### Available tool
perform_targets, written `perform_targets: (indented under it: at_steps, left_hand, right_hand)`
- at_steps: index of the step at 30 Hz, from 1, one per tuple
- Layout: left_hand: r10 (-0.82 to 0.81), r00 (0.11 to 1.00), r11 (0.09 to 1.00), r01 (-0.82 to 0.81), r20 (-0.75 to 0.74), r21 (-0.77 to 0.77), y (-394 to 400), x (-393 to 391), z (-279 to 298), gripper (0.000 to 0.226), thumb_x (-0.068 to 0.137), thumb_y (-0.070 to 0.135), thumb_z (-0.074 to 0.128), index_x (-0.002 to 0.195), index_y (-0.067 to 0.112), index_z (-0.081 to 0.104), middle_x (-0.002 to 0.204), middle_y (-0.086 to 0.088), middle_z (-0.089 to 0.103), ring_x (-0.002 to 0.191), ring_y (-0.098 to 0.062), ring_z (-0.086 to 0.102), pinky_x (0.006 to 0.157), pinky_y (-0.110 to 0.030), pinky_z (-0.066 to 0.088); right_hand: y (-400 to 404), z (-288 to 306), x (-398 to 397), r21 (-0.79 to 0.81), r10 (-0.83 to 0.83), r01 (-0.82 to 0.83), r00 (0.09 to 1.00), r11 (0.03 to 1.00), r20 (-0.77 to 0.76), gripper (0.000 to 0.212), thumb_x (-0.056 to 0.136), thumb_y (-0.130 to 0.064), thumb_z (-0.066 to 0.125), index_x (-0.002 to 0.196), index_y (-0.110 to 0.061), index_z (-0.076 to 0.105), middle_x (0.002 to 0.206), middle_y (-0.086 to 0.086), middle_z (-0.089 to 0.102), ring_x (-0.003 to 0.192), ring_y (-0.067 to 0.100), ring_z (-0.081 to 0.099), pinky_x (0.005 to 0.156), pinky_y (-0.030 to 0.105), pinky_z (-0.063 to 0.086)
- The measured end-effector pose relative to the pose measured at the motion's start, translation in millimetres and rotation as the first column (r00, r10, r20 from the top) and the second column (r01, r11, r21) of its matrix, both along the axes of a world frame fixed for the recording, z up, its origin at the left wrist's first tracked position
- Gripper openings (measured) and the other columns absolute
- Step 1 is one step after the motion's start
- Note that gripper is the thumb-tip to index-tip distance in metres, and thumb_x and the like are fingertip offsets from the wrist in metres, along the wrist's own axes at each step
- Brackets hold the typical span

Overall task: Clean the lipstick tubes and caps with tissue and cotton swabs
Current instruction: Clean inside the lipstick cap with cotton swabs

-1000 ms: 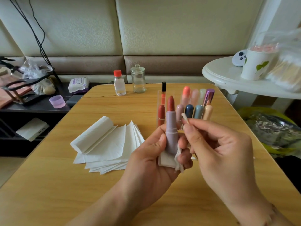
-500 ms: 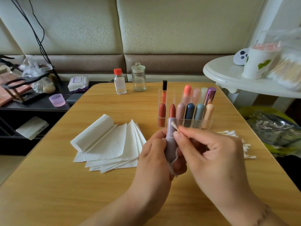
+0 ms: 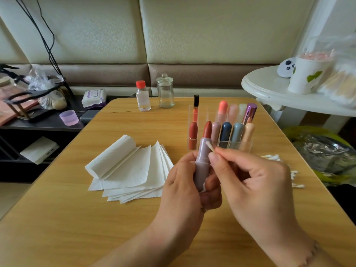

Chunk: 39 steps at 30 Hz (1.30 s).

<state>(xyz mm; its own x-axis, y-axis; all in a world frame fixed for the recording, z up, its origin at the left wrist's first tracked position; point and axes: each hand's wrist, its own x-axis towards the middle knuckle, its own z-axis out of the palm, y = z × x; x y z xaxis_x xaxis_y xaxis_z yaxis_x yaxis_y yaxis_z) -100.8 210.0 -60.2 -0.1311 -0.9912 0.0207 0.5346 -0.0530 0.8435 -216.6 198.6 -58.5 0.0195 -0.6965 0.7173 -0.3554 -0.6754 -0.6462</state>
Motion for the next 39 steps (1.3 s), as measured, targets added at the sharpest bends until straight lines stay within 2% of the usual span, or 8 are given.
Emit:
perform_targets:
  at_steps: [6, 10, 13, 17, 21, 27, 35, 39]
  left_hand:
    - [0.032, 0.993, 0.999, -0.029, 0.111, -0.023, -0.5, 2.4, -1.3, 0.038, 0.100, 0.008, 0.021, 0.082, 0.007, 0.055, 0.058, -0.005, 0.035, 0.049, -0.014, 0.023, 0.048, -0.031, 0.017]
    - [0.096, 0.970, 0.994, -0.082, 0.222, -0.073, -0.6, 2.8, -1.6, 0.041, 0.101, 0.006, 0.021, 0.081, 0.006, 0.056, 0.057, -0.006, 0.035, 0.049, -0.014, 0.023, 0.047, -0.030, 0.018]
    - [0.127, 0.951, 0.986, -0.090, 0.283, -0.138, 0.5, 2.0, -0.4, 0.047, 0.105, 0.033, 0.030, 0.072, 0.016, 0.059, 0.058, -0.007, 0.031, 0.048, -0.012, 0.024, 0.043, -0.025, 0.020]
    - [0.043, 0.968, 0.994, -0.015, 0.249, -0.111, -1.4, 3.6, -2.0, 0.060, 0.089, 0.054, 0.042, 0.102, -0.003, 0.053, 0.061, -0.004, 0.033, 0.050, -0.012, 0.024, 0.045, -0.023, 0.022]
    - [-0.035, 0.986, 0.997, 0.046, 0.162, -0.065, -5.4, 6.1, -7.7, 0.052, 0.078, 0.050, 0.062, 0.106, 0.010, 0.044, 0.067, -0.005, 0.031, 0.053, -0.013, 0.025, 0.047, -0.022, 0.025]
    - [-0.049, 0.989, 0.994, 0.063, 0.140, -0.093, -8.9, 8.5, -9.1, 0.032, 0.088, 0.041, 0.052, 0.090, 0.012, 0.037, 0.059, -0.001, 0.039, 0.045, -0.011, 0.028, 0.045, -0.021, 0.026]
    - [-0.088, 0.984, 0.981, 0.113, 0.157, -0.160, -8.2, 6.6, -11.9, 0.040, 0.095, 0.042, 0.040, 0.098, 0.003, 0.046, 0.069, -0.007, 0.049, 0.049, -0.012, 0.035, 0.048, -0.022, 0.030]
    - [-0.091, 0.981, 0.979, 0.120, 0.170, -0.166, -9.6, 6.2, -13.8, 0.048, 0.097, 0.043, 0.034, 0.093, -0.002, 0.050, 0.071, -0.009, 0.052, 0.050, -0.013, 0.037, 0.049, -0.023, 0.031]
  right_hand:
    - [-0.9, 1.7, -2.3, -0.061, -0.028, 0.021, 0.993, 0.998, -0.116, 0.011, 0.092, -0.015, 0.069, 0.098, -0.015, 0.079, 0.066, -0.011, 0.071, 0.059, 0.000, 0.067, 0.055, 0.015, 0.053]
    - [-1.9, 2.2, -2.2, 0.052, 0.034, -0.034, 0.999, 0.998, -0.018, 0.012, 0.095, -0.017, 0.069, 0.090, -0.025, 0.077, 0.062, -0.015, 0.070, 0.057, -0.003, 0.066, 0.053, 0.007, 0.047]
    - [-2.1, 0.4, -0.7, 0.030, 0.016, -0.014, 0.997, 0.999, -0.070, 0.010, 0.092, -0.021, 0.069, 0.092, -0.023, 0.079, 0.063, -0.009, 0.071, 0.056, 0.006, 0.067, 0.050, 0.020, 0.052]
    - [-3.1, -0.8, -3.1, 0.099, 0.010, -0.006, 0.999, 0.995, -0.038, 0.008, 0.093, -0.024, 0.071, 0.097, -0.025, 0.078, 0.065, -0.010, 0.071, 0.058, 0.005, 0.068, 0.054, 0.020, 0.054]
    - [-0.4, 4.3, -2.6, 0.190, 0.070, -0.081, 0.996, 0.978, 0.063, 0.014, 0.087, -0.025, 0.069, 0.095, -0.034, 0.075, 0.060, -0.016, 0.068, 0.053, 0.003, 0.062, 0.053, 0.009, 0.045]
    - [-3.6, 3.4, -2.9, 0.292, 0.135, -0.215, 0.953, 0.932, 0.272, 0.013, 0.088, -0.034, 0.070, 0.086, -0.026, 0.080, 0.043, -0.010, 0.048, 0.039, 0.005, 0.038, 0.044, 0.018, 0.034]
    - [-0.2, 10.7, -2.2, 0.258, 0.152, -0.218, 0.955, 0.941, 0.255, 0.013, 0.085, -0.023, 0.064, 0.085, -0.031, 0.075, 0.042, -0.011, 0.053, 0.037, 0.006, 0.050, 0.045, 0.009, 0.038]
    - [-2.3, 6.9, -3.9, 0.269, 0.143, -0.201, 0.965, 0.942, 0.221, 0.015, 0.090, -0.014, 0.067, 0.087, -0.023, 0.079, 0.046, -0.003, 0.058, 0.039, 0.007, 0.051, 0.047, 0.010, 0.040]
